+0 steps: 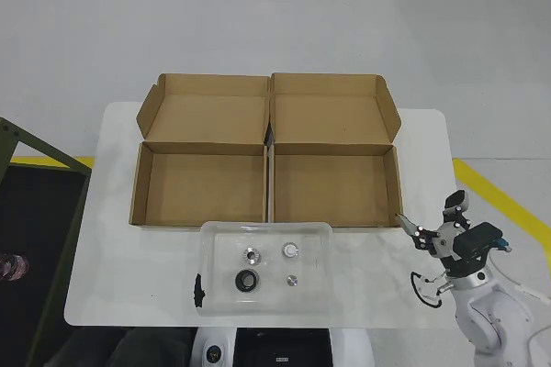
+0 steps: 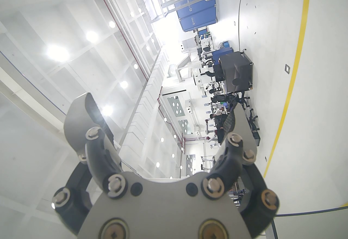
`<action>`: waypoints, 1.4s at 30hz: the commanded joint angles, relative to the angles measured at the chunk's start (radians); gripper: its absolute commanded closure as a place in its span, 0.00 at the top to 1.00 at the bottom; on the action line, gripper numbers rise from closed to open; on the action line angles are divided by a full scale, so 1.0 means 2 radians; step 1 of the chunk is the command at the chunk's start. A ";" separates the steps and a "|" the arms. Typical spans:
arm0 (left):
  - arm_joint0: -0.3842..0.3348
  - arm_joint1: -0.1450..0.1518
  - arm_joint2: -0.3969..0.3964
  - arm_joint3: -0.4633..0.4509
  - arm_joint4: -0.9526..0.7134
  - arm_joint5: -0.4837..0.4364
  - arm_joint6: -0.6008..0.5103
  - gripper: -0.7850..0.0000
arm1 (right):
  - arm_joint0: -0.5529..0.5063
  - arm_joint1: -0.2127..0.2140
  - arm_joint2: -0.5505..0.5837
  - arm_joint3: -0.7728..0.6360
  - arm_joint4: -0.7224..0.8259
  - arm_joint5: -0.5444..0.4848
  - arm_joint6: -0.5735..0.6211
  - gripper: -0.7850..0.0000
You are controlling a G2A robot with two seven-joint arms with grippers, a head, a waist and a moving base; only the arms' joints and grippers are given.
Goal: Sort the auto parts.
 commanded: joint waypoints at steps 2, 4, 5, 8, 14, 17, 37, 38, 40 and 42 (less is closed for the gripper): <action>0.000 0.000 0.000 0.000 0.000 0.000 0.000 1.00 | 0.006 0.002 -0.002 -0.009 -0.005 -0.023 0.023 1.00; 0.000 0.000 0.000 0.000 0.000 0.000 0.000 1.00 | 0.010 0.003 -0.004 -0.017 -0.003 -0.036 0.043 1.00; 0.000 0.000 0.000 0.000 0.000 0.000 0.000 1.00 | 0.012 0.003 -0.005 -0.020 0.001 -0.043 0.052 1.00; 0.000 0.000 0.000 0.000 0.000 0.000 0.000 1.00 | 0.019 0.005 -0.011 -0.033 0.012 -0.071 0.087 1.00; 0.000 0.000 0.000 0.000 0.000 0.000 0.000 1.00 | 0.040 0.010 -0.032 -0.063 0.015 -0.118 0.174 1.00; 0.000 0.000 0.000 0.000 0.000 0.000 0.000 1.00 | 0.050 0.012 -0.046 -0.077 0.019 -0.137 0.206 1.00; 0.000 0.000 0.000 0.000 0.000 0.000 0.000 1.00 | 0.120 0.020 -0.165 -0.122 0.016 -0.197 0.371 1.00; 0.000 0.000 0.000 0.000 0.000 0.000 0.000 1.00 | 0.124 0.020 -0.171 -0.123 0.014 -0.197 0.377 1.00; 0.000 0.000 0.000 0.000 0.000 0.000 0.000 1.00 | 0.130 0.020 -0.184 -0.123 0.010 -0.198 0.389 1.00; 0.000 0.000 0.000 0.000 0.000 0.000 0.000 1.00 | 0.136 0.021 -0.195 -0.123 0.007 -0.197 0.400 1.00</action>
